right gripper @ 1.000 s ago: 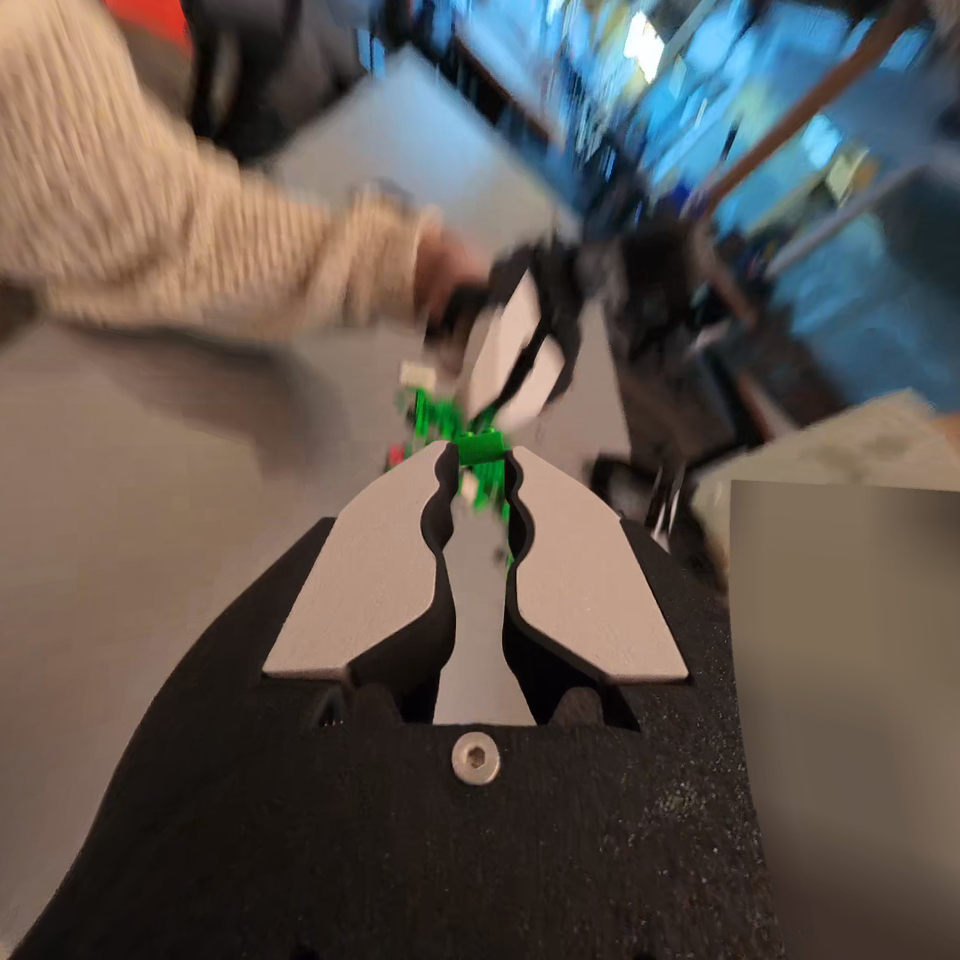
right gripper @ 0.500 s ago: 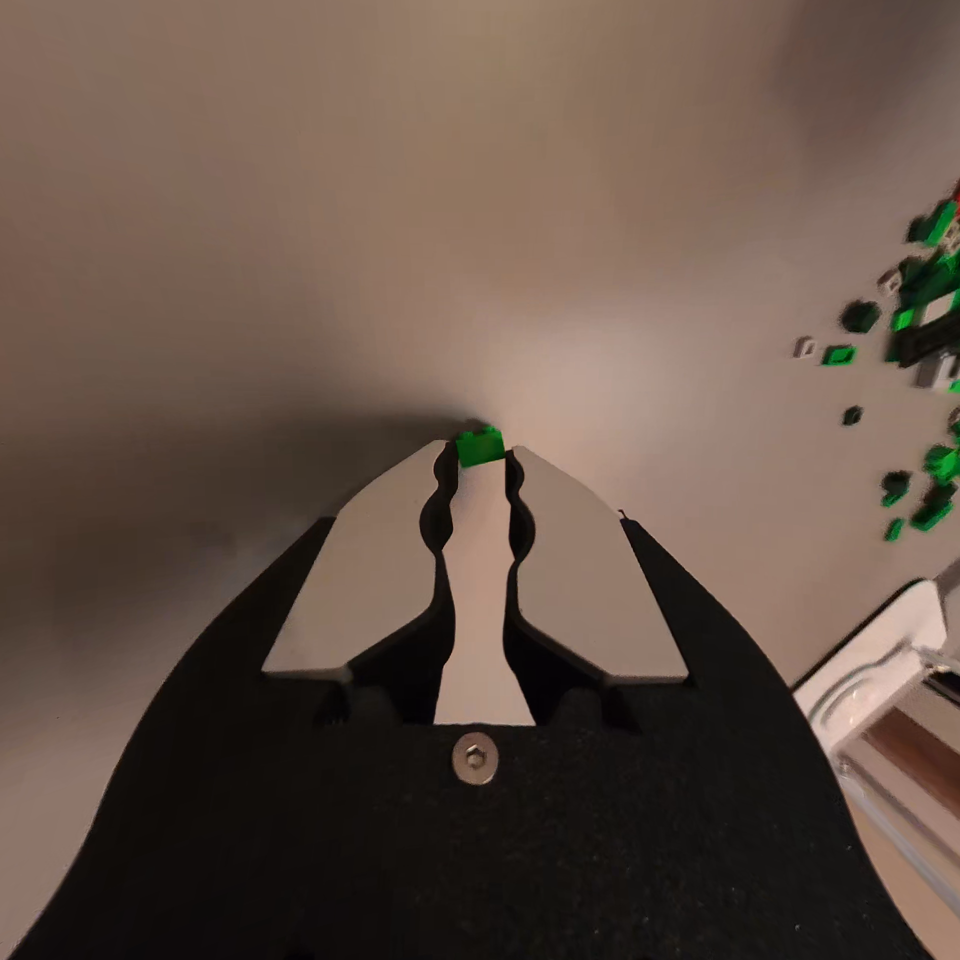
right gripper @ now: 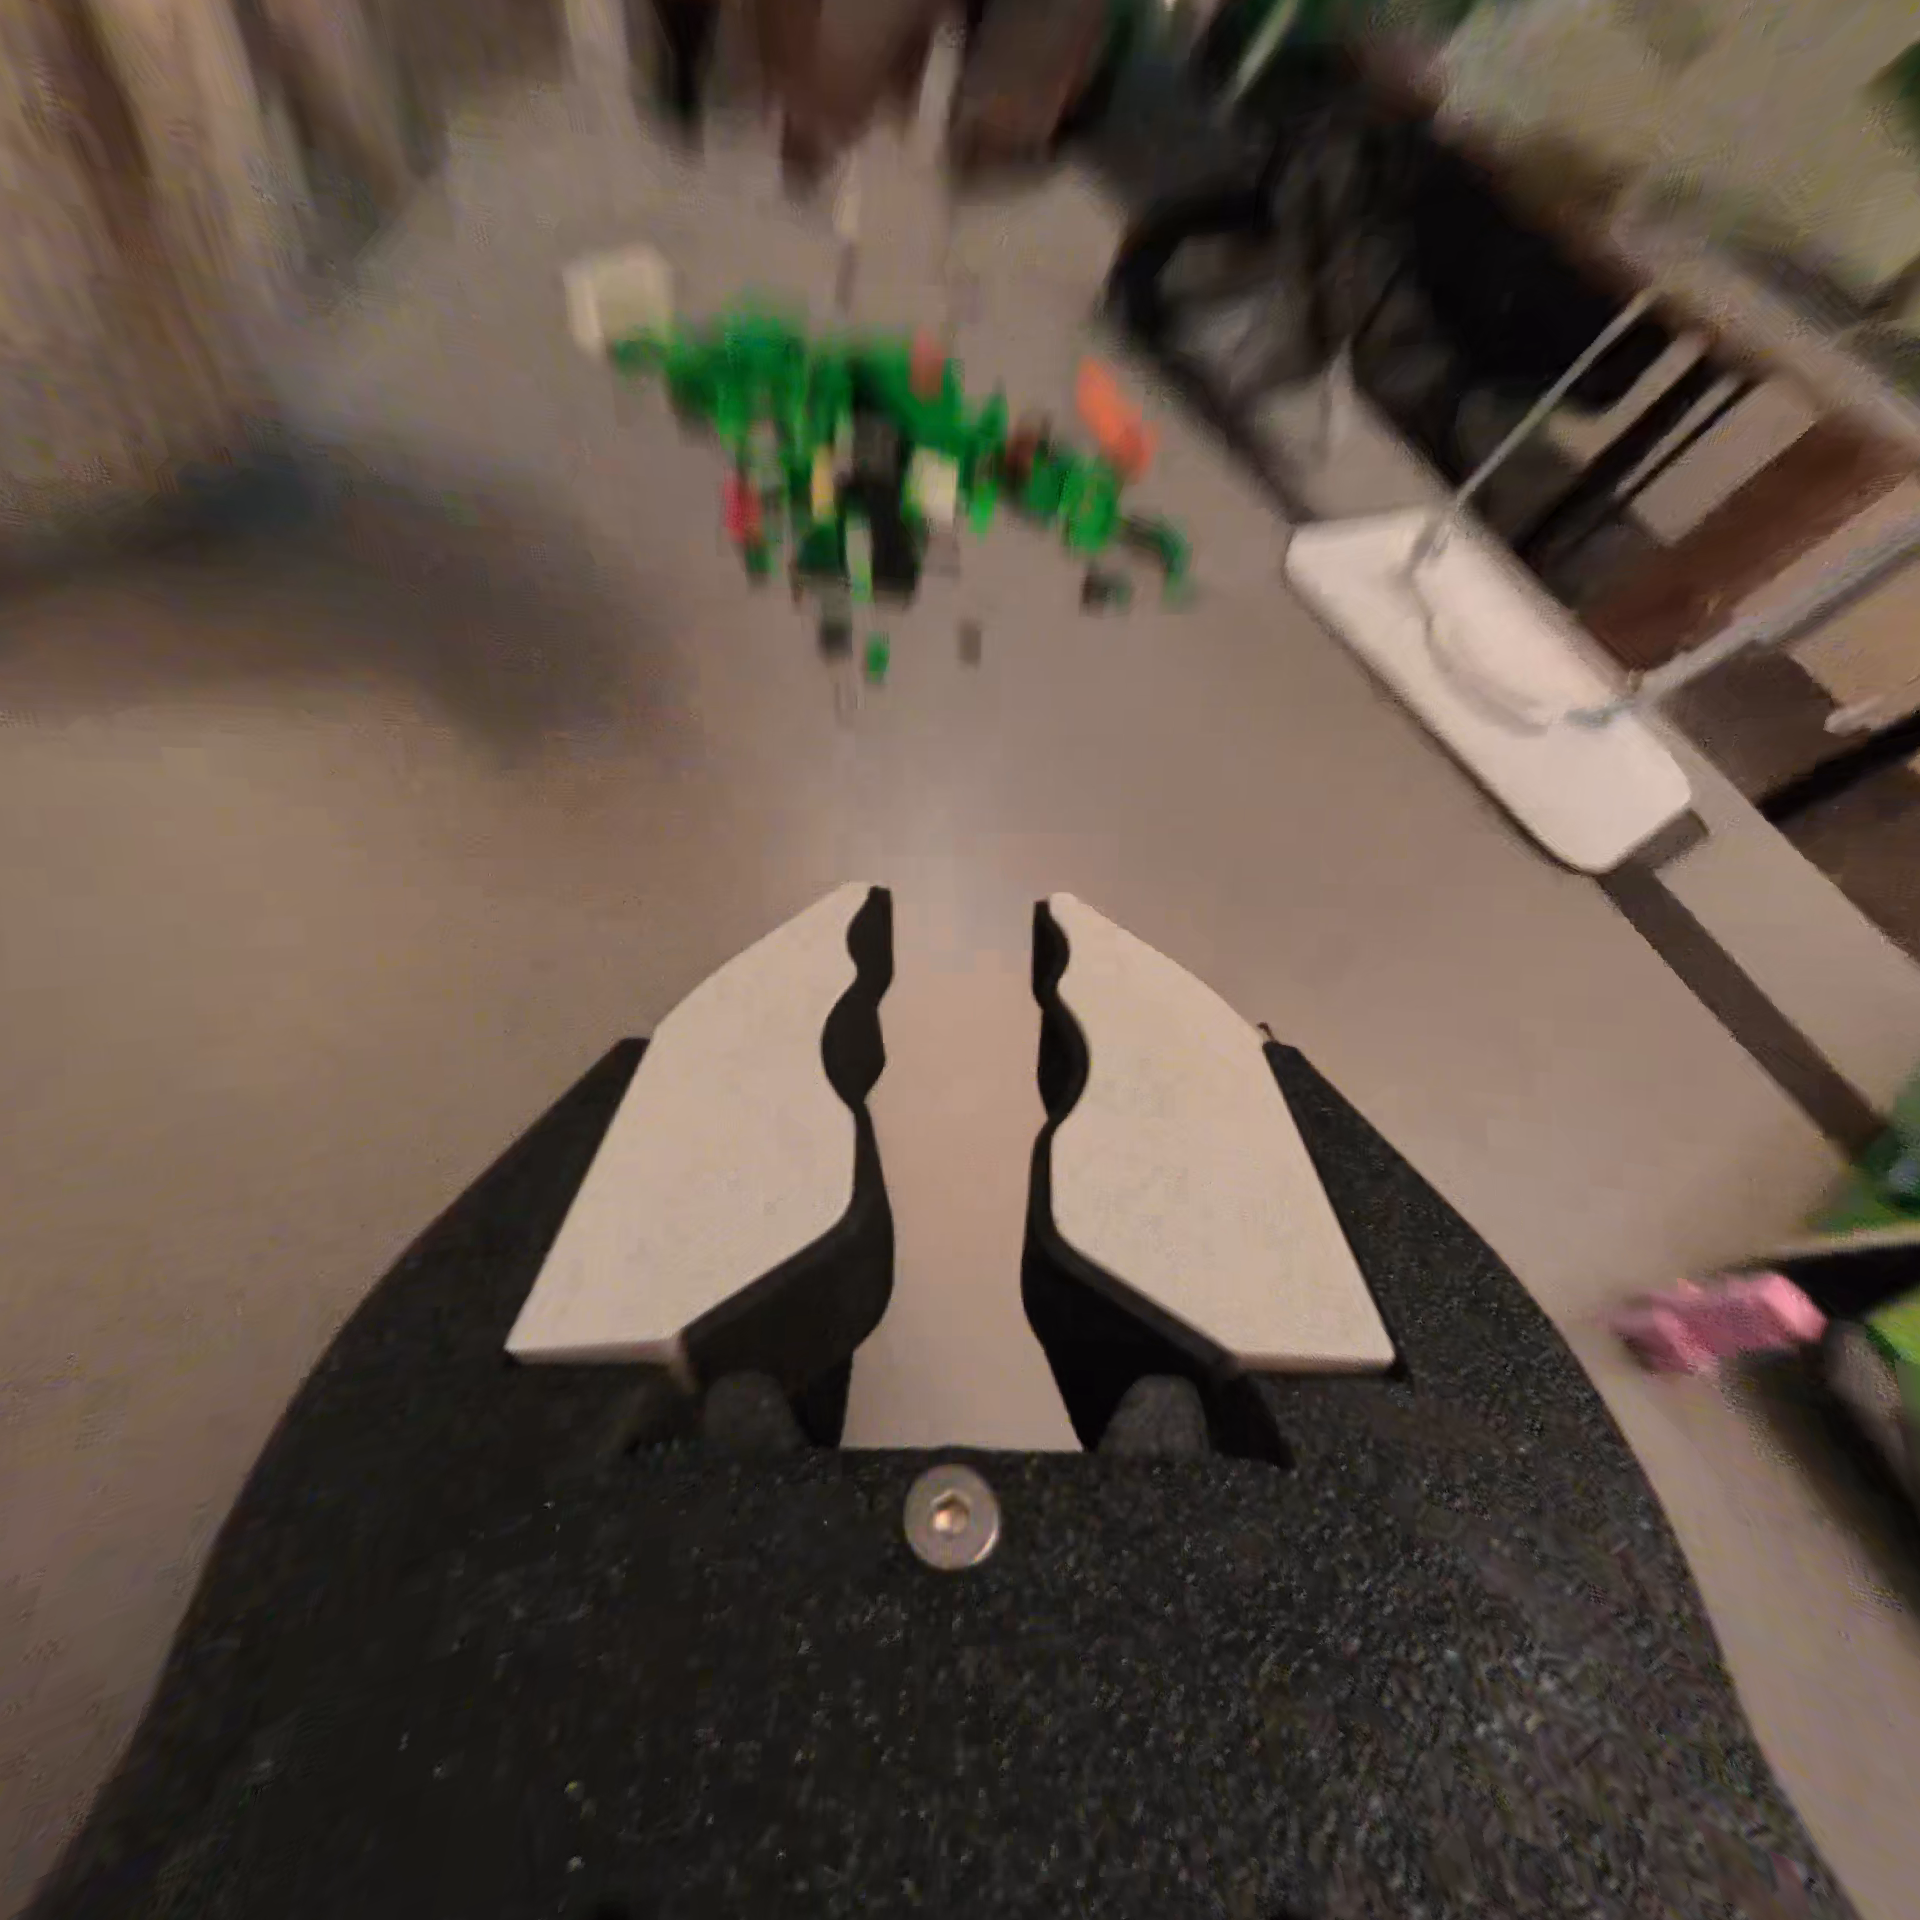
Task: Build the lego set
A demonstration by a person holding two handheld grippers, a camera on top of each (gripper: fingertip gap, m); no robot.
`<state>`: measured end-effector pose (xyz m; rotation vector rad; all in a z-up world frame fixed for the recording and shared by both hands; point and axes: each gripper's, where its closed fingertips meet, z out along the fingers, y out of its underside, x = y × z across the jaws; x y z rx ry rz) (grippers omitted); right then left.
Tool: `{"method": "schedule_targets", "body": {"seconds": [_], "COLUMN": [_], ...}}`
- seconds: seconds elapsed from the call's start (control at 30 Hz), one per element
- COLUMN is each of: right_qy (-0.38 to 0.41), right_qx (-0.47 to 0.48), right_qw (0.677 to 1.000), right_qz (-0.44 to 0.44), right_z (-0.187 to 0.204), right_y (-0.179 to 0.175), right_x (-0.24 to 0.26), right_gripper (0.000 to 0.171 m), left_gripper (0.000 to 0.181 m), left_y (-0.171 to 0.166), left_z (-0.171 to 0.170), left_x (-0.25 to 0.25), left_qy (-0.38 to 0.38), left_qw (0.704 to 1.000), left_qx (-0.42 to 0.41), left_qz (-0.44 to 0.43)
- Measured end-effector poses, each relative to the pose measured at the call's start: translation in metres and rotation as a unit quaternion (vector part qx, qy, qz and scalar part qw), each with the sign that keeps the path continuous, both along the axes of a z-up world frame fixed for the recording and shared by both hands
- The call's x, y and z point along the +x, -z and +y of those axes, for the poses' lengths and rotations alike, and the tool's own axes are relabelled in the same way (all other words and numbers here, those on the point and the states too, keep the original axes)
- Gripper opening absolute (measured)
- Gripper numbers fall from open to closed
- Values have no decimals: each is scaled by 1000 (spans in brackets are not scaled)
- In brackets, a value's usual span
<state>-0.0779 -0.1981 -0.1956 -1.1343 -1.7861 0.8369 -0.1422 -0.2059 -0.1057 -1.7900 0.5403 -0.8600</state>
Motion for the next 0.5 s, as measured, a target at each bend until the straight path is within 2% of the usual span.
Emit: {"method": "schedule_targets", "body": {"seconds": [0.07, 0.17, 0.2, 0.27, 0.33, 0.43, 0.47, 0.5], "right_qy": [10, -21, -28, -25, -56, -79, -84, -80], "right_qx": [-119, -254, -279, -282, -296, -333, -349, -370], "right_qw": [986, 932, 919, 913, 903, 869, 850, 825], "right_qz": [118, 257, 277, 295, 307, 357, 385, 419], "right_z": [-4, -4, -4, -1, -9, -12, -12, -7], "right_y": [-49, -115, -127, -136, -144, -162, -170, -181], "right_x": [-11, -15, -16, -21, -20, -14, -10, -5], "right_gripper": [37, 38, 37, 31, 11, 8, 6, 5], "left_gripper": [4, 3, 3, 3, 3, 5, 9, 25], "left_y": [-8, -14, -16, -22, -27, -44, -52, -61], "left_z": [-2, -4, -6, -11, -11, -12, -9, -5], "left_x": [14, 33, 39, 49, 50, 53, 52, 48], "left_qy": [10, 6, 11, 20, 3, -10, -30, -58], "left_qw": [999, 995, 993, 992, 991, 989, 985, 978], "left_qx": [41, 68, 73, 82, 93, 130, 156, 191], "left_qz": [30, 78, 87, 93, 100, 74, 64, 60]}}
